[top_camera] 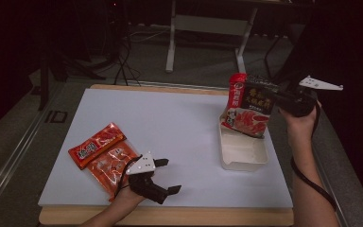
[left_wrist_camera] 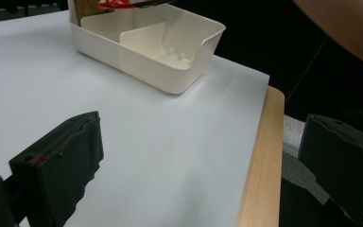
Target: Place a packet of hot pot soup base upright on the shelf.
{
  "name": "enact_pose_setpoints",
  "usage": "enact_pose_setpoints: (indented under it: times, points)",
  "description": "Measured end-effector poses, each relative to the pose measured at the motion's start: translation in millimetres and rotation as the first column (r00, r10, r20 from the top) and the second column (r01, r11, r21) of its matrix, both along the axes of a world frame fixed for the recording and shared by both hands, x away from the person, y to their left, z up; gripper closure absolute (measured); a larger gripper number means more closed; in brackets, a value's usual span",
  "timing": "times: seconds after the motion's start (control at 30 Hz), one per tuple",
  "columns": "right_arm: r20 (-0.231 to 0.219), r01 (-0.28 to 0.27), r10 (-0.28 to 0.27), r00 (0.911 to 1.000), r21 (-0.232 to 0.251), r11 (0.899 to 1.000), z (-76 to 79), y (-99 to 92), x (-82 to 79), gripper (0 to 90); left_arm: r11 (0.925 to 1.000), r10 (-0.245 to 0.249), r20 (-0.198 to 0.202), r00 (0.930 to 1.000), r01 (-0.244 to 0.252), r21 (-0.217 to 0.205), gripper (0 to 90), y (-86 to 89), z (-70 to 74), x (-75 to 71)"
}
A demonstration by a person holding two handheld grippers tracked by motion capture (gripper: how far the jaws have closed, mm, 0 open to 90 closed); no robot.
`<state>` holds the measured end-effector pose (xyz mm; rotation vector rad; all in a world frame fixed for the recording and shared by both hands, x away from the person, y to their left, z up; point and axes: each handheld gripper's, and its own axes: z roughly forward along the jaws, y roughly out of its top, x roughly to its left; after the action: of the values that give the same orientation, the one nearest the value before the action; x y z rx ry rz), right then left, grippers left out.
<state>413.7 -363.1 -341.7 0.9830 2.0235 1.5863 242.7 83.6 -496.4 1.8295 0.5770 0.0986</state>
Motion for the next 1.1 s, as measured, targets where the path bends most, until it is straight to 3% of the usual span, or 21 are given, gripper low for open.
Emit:
enact_pose_setpoints:
  times: [0.1, 0.33, 0.53, 0.67, 0.9, 1.1]
  points:
    - [-0.009, 0.006, -0.006, 0.9999, 0.001, 1.000, -8.0, -0.7, 9.4, 75.9, 1.0000, -0.008, -0.016, 0.9998, 0.008, 0.003, 1.0, -0.7, -3.0, 0.0]
    - [-0.022, 0.028, -0.028, 0.9994, -0.024, 0.999, -29.6, 0.0, 25.3, 75.9, 0.9997, -0.023, -0.007, 0.9997, 0.023, 0.012, 1.0, -2.2, -5.8, 0.2]
    - [-0.044, 0.019, -0.020, 0.9988, -0.006, 1.000, -45.8, -1.2, 36.2, 75.6, 0.9994, -0.035, -0.006, 0.9994, 0.035, 0.004, 1.0, -3.4, -7.1, -0.3]
    - [-0.053, 0.016, -0.015, 0.9985, 0.008, 1.000, -53.4, -0.9, 38.1, 75.5, 0.9997, -0.025, 0.012, 0.9996, 0.025, 0.008, 1.0, -1.7, -7.9, 0.5]
    - [-0.067, -0.025, 0.026, 0.9974, 0.009, 1.000, -63.6, 3.2, 37.7, 74.3, 0.9997, -0.022, 0.004, 0.9998, 0.022, 0.005, 1.0, -1.1, -9.0, 1.7]
    - [-0.059, -0.015, 0.016, 0.9981, 0.025, 1.000, -73.8, 1.3, 33.1, 74.0, 0.9998, -0.021, 0.006, 0.9998, 0.021, 0.003, 1.1, -0.6, -9.7, 1.8]
